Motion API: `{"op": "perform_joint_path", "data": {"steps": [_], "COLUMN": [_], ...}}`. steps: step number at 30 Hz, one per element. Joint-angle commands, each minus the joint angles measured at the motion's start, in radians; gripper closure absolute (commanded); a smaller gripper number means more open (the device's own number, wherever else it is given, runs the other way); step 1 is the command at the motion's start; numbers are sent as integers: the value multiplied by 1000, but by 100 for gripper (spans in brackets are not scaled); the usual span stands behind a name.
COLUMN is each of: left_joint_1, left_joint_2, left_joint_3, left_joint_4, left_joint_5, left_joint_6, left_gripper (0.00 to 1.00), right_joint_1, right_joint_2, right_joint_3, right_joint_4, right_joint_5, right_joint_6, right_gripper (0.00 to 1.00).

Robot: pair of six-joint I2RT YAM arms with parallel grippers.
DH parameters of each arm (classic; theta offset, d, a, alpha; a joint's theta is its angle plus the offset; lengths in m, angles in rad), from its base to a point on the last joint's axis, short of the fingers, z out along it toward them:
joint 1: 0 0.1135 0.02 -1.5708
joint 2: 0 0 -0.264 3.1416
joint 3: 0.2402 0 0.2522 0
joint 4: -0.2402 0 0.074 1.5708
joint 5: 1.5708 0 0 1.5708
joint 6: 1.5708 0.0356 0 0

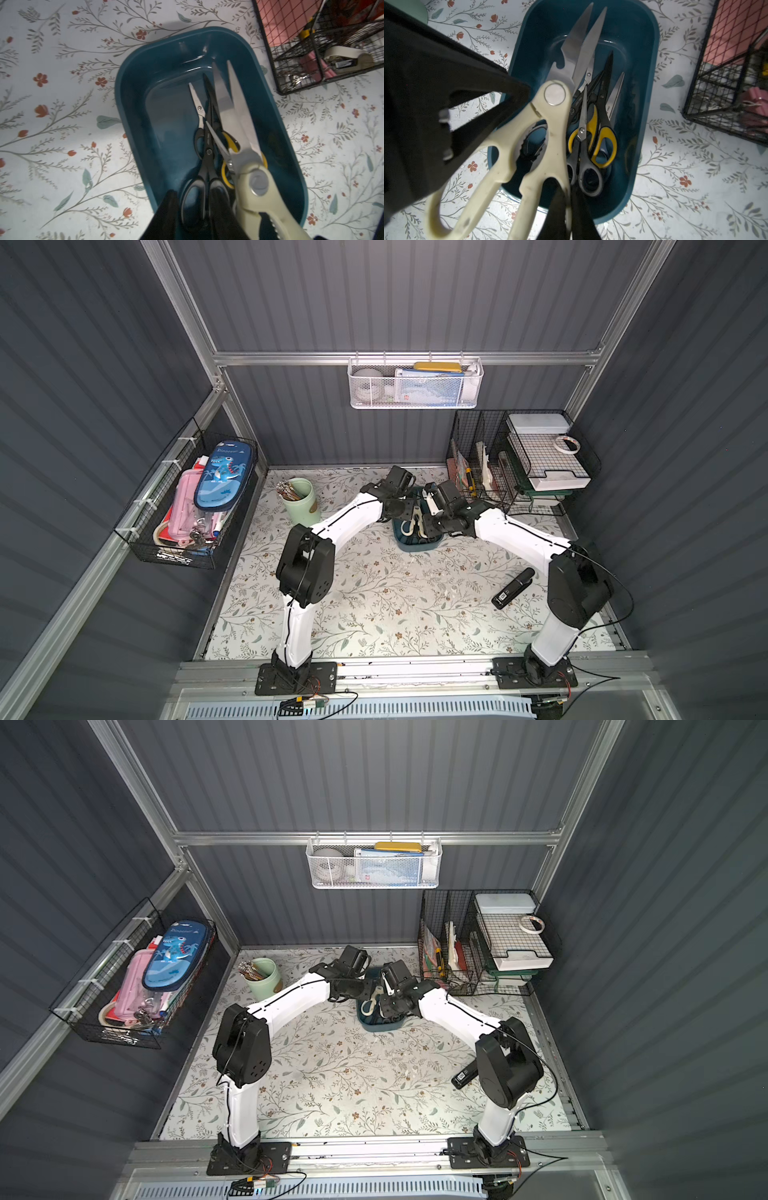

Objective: Take the scissors out of the storage box
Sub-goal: Pick up the scissors from the storage box, then place the scissors at the center of the board.

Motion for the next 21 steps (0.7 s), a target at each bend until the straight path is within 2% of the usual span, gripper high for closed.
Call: {"op": "perform_joint_path", "data": {"steps": [1,5,8,13,16,21], "left_joint_1": [-29,-33,-35,-8,40,100], "left_joint_2": [-48,-59,-70,-168,-229,-244], "left_joint_3": [-38,-68,-58,-66,-85,-79], "left_joint_4": [50,122,100,12,14,7], "left_joint_5": [171,225,186,19,3,12], "left_joint_6": [-60,-125,-118,-113,-102,-80], "left_gripper": [69,71,70,54,49,47], "right_joint_1": [9,9,10,5,3,5], "right_joint_2": [9,16,10,-67,-148,-295], "right_joint_3": [62,59,58,9,-63,-213], "right_joint_4": [79,108,104,33,8,-69], "right_joint_5": [-4,-21,-2,92,100,103], "right_joint_6": [57,87,90,22,-27,-40], "right_gripper": [100,100,100,100,100,100]}}
